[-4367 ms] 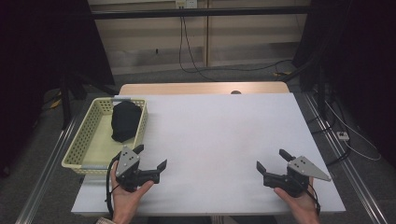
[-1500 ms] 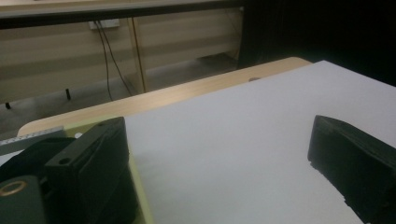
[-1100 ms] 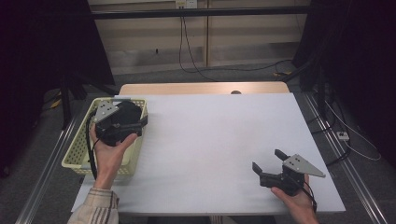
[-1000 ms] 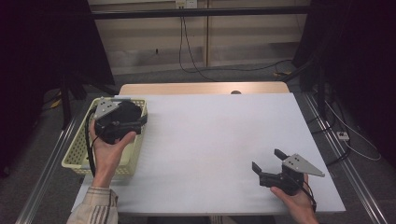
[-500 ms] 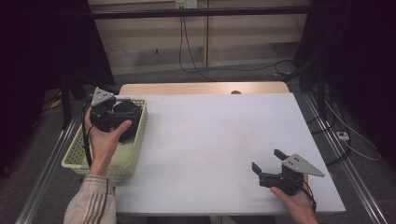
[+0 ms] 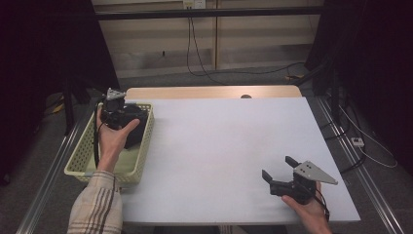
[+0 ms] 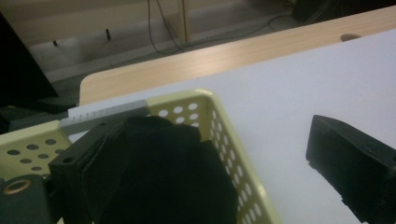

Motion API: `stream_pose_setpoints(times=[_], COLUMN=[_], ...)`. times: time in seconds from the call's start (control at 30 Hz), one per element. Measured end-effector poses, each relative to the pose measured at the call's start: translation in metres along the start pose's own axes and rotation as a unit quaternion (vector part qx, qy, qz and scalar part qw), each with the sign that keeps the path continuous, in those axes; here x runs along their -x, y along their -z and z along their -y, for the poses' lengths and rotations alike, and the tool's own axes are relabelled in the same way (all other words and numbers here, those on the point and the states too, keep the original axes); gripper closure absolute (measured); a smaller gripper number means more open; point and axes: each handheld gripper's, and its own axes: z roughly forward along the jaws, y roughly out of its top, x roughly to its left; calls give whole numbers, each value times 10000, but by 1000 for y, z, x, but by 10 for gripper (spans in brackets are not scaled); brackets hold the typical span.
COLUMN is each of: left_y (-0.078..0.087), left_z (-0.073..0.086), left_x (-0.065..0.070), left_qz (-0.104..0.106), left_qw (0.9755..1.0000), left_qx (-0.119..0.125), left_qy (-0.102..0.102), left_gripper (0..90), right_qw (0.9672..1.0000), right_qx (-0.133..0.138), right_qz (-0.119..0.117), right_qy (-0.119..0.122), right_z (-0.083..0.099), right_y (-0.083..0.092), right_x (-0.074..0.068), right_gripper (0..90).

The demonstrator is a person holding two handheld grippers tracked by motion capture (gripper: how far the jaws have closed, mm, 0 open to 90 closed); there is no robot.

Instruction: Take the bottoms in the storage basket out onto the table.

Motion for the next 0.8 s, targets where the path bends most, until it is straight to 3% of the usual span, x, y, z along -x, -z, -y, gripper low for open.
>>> stream_pose_setpoints(times=[0.13,0.23,0.27,0.37,0.47,0.67,0.8], left_y=[-6,-11,-14,-18,-23,-34,-41], left_z=[2,6,7,9,11,18,21], left_x=[-7,-12,-15,-20,-26,-31,-30], left_qz=[-38,-126,-63,-226,-221,-266,-432], left_qw=[9999,9994,9990,9985,9978,9956,9942], left_qx=[-45,-266,-370,-393,-459,-732,-904], left_qy=[115,166,239,292,418,514,396], left_gripper=[64,58,60,71,75,65,84], right_qw=[10000,10000,10000,10000,10000,10000,10000], right_qx=[10,9,2,2,0,-30,-29], right_qz=[4,8,14,11,15,-2,0], right_qy=[-19,-21,-5,-11,-21,-37,-39], right_z=[0,0,0,0,0,0,0], right_y=[0,0,0,0,0,0,0], right_x=[0,0,0,0,0,0,0], right_gripper=[41,41,41,41,41,40,40])
